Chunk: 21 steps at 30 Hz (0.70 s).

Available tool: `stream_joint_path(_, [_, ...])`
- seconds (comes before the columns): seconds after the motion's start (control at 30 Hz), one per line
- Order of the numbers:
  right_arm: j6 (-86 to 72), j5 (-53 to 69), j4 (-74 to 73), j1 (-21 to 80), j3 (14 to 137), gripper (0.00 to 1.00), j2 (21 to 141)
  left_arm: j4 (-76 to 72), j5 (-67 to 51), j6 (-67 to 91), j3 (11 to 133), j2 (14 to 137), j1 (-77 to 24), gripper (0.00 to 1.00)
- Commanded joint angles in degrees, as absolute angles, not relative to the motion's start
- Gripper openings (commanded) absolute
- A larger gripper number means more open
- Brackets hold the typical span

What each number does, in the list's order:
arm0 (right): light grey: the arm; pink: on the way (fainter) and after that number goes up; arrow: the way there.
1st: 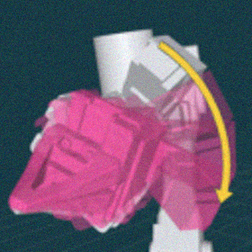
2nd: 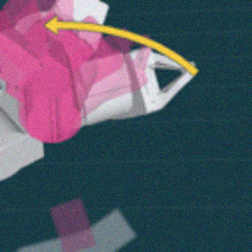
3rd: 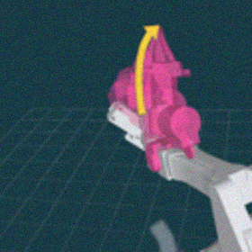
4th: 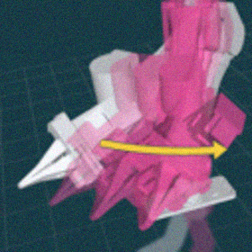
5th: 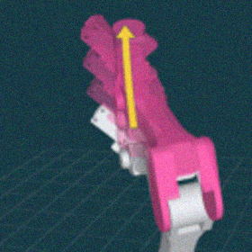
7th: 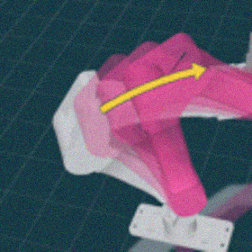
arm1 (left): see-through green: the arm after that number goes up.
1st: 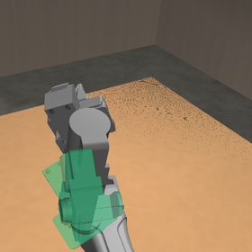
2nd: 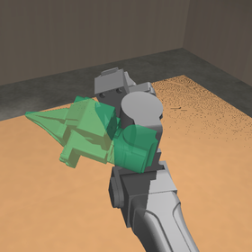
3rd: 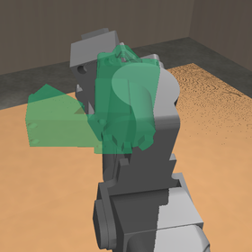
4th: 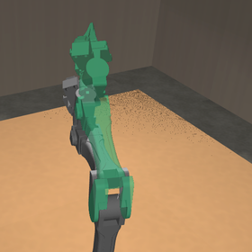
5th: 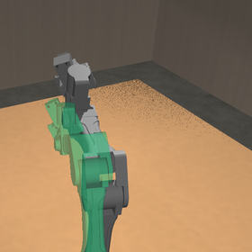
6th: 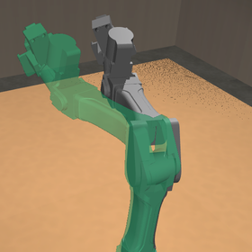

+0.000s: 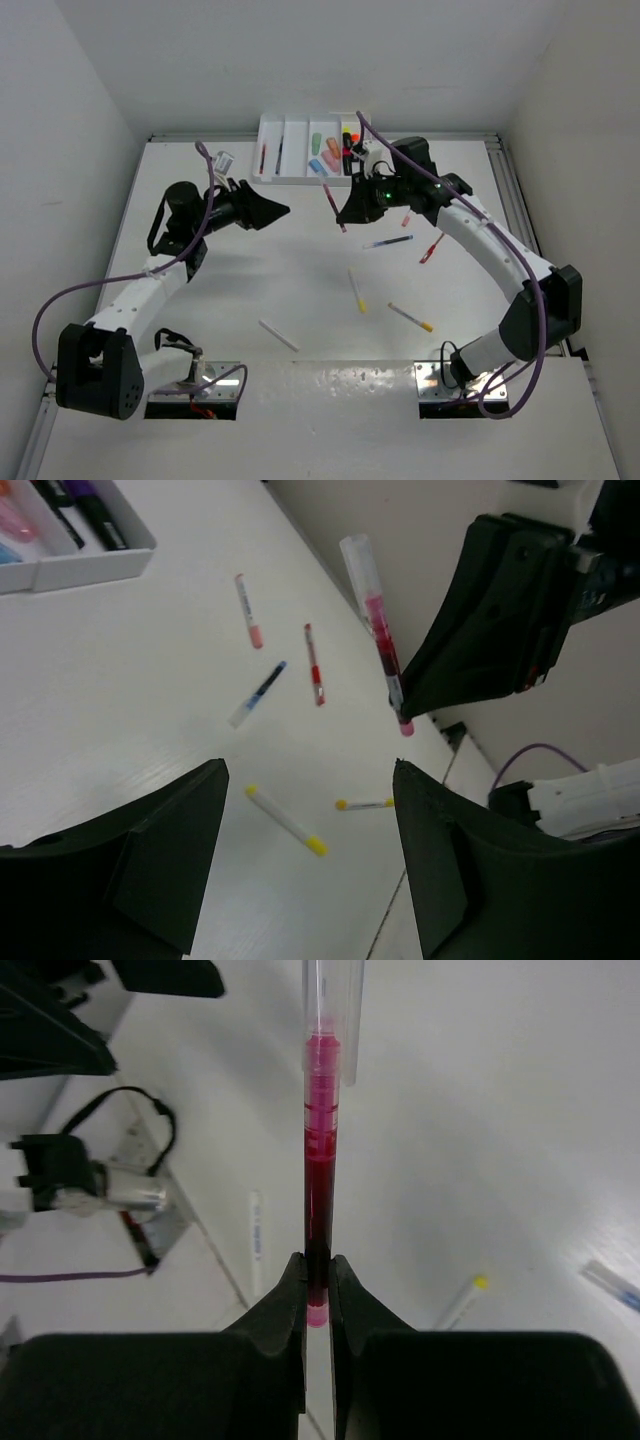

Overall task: Sort the stationery into containers
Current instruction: Grab a piece of stationery with the right arm, then pass the stationery from the right arm to the left

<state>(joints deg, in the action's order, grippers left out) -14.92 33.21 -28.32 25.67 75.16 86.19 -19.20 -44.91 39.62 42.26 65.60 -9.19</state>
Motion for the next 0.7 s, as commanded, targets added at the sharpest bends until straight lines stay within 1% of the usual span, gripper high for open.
stream_joint_path(0.0, [-22.75,44.02,-22.96,25.58,77.08,0.0,85.78,-33.92,-44.92,50.97,41.66,66.0,-10.89,0.72])
stream_joint_path(0.23, [-29.17,49.91,-18.02,25.66,74.44,0.0,86.22,-37.44,-44.56,53.88,41.66,69.34,-14.5,0.67])
stream_joint_path(0.67, [-34.45,52.73,-13.19,25.66,75.06,0.0,90.0,-39.9,-44.21,54.58,42.71,71.89,-17.31,0.66])
